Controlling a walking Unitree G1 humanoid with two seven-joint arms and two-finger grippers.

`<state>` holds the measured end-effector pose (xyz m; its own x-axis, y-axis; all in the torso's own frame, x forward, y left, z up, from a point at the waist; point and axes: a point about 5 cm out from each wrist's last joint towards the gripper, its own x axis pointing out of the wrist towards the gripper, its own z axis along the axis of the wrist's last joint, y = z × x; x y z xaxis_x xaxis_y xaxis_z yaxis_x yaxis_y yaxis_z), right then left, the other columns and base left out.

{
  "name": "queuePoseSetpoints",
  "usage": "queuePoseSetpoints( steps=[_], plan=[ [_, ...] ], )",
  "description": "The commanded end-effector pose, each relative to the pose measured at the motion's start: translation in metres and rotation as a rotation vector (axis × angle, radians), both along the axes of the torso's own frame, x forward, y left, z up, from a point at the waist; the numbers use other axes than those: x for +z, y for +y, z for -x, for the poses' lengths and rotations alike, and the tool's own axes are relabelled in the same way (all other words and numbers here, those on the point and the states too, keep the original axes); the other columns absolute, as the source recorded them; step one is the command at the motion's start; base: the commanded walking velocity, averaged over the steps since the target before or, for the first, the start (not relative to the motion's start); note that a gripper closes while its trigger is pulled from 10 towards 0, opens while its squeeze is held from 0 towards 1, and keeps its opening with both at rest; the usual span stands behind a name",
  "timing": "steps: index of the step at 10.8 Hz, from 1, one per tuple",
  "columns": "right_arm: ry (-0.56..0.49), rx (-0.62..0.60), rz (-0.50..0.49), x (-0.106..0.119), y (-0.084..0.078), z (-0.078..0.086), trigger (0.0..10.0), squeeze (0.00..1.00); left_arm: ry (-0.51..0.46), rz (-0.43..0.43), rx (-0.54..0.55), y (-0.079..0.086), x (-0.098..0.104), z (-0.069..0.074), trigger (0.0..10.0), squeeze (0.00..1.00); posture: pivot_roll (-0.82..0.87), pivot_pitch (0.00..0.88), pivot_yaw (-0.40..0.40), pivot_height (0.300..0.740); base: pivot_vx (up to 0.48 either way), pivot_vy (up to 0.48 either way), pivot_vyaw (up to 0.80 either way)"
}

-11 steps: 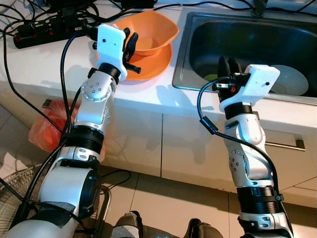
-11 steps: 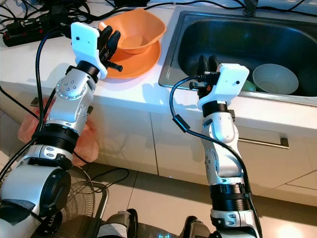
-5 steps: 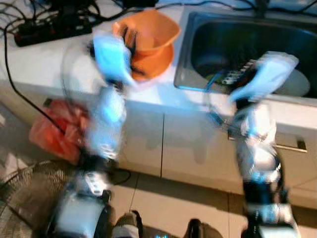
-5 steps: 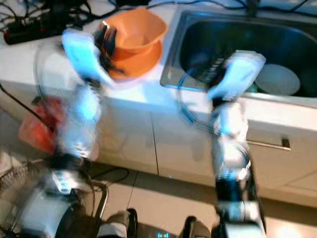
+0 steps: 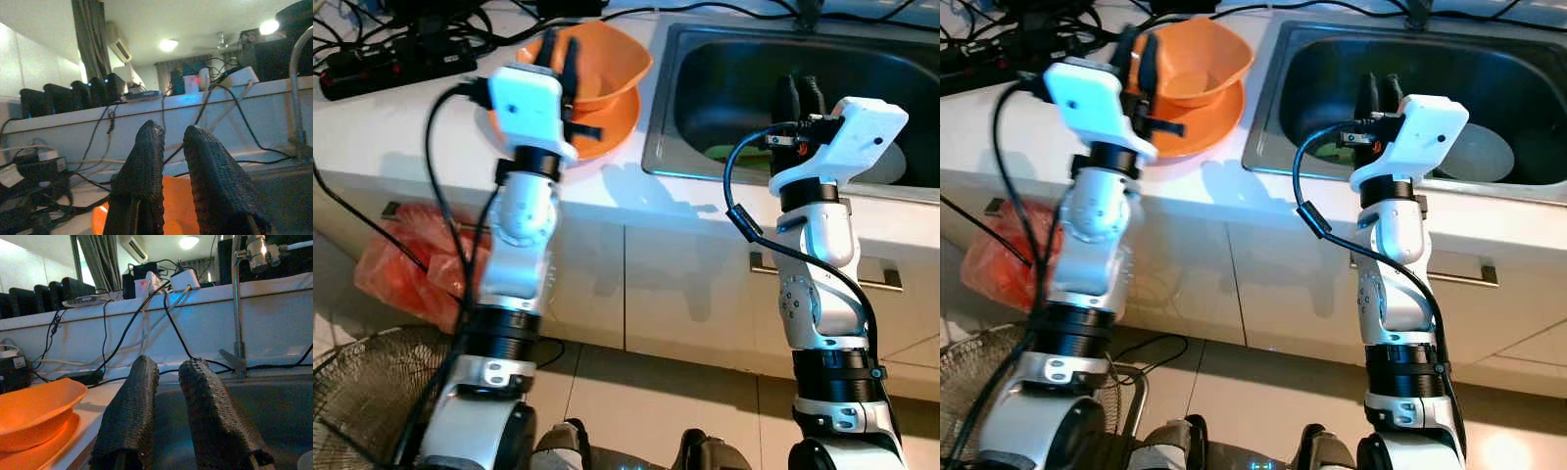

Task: Kitchen organization

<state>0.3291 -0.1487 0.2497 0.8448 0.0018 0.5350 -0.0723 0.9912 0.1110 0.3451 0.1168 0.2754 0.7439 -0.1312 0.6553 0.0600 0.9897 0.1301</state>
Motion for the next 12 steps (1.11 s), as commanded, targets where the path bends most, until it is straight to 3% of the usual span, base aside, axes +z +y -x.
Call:
queuePoseSetpoints(
  steps=[1,4,6,12],
  plan=[
    [-0.008,-0.013,0.006,-0.0018,-0.0031,0.0007,10.0,0.0,0.021,0.011,0.038,0.0093,-0.0034,-0.0012,10.0,0.0,0.12,0.167,0.025,0.74,0.0,0.0,0.0],
    [0.007,-0.005,0.0,-0.0026,-0.0028,-0.0012,10.0,0.0,0.038,0.014,0.047,0.0079,-0.0048,-0.0003,10.0,0.0,0.12,0.168,0.02,0.74,0.0,0.0,0.0],
    [0.018,0.0,-0.002,-0.004,-0.0027,-0.0024,10.0,0.0,0.041,0.024,0.055,0.009,-0.0037,-0.0007,10.0,0.0,0.12,0.167,0.021,0.74,0.27,0.0,-0.8],
    [0.003,0.014,0.004,-0.0044,0.0017,-0.0016,10.0,0.0,0.025,0.025,0.054,0.0094,0.0018,0.0004,10.0,0.0,0.12,0.164,0.021,0.74,0.318,0.0,0.0]
  ],
)
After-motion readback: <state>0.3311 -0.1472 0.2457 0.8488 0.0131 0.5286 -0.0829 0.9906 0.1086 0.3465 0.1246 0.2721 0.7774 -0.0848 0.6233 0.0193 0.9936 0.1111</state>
